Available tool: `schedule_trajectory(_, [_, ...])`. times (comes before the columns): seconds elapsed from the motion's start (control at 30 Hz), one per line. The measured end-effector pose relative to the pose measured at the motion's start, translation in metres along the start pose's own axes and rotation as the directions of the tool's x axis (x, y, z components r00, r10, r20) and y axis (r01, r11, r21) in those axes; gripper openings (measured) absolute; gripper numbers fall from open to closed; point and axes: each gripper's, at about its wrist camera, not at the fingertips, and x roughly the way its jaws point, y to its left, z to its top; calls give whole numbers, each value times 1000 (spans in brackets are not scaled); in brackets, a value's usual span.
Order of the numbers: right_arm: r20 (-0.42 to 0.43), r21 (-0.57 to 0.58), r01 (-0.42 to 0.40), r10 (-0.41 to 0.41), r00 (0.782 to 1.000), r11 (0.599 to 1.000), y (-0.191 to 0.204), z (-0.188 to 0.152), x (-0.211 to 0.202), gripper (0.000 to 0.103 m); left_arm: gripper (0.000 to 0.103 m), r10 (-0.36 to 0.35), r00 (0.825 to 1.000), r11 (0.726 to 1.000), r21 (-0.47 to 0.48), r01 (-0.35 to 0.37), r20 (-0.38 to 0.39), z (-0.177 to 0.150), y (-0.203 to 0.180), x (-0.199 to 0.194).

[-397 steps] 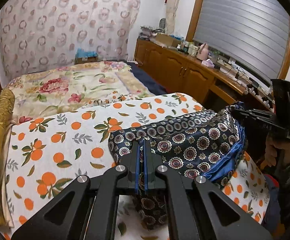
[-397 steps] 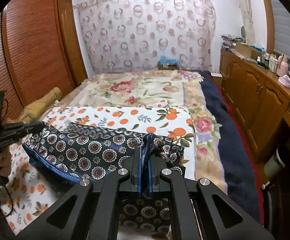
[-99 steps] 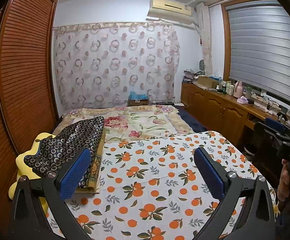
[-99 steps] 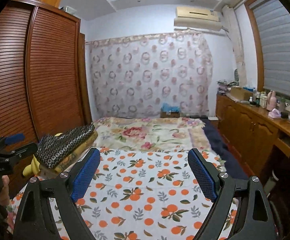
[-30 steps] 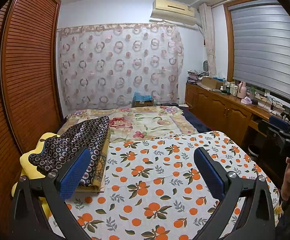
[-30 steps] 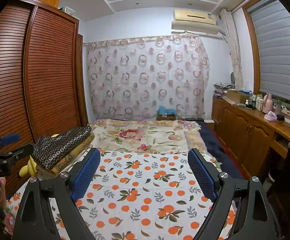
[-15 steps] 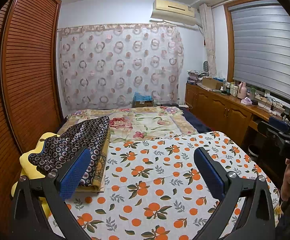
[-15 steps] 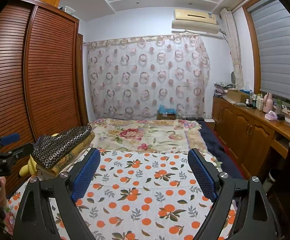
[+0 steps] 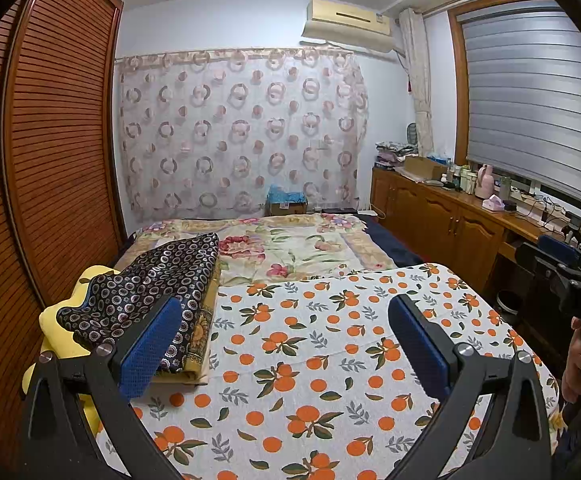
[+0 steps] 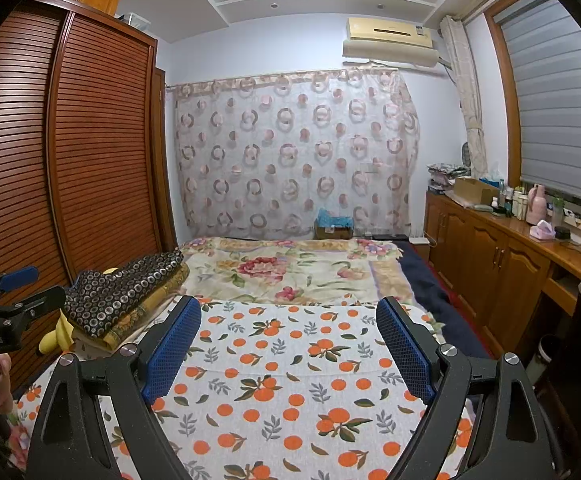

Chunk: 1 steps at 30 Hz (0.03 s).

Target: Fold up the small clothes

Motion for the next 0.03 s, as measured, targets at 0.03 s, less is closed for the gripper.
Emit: schedule_trajectory(0.03, [1, 0, 0, 0, 1000, 1000, 0, 0, 0, 90, 103, -1, 1000, 1000, 0, 1, 0, 0, 0, 0])
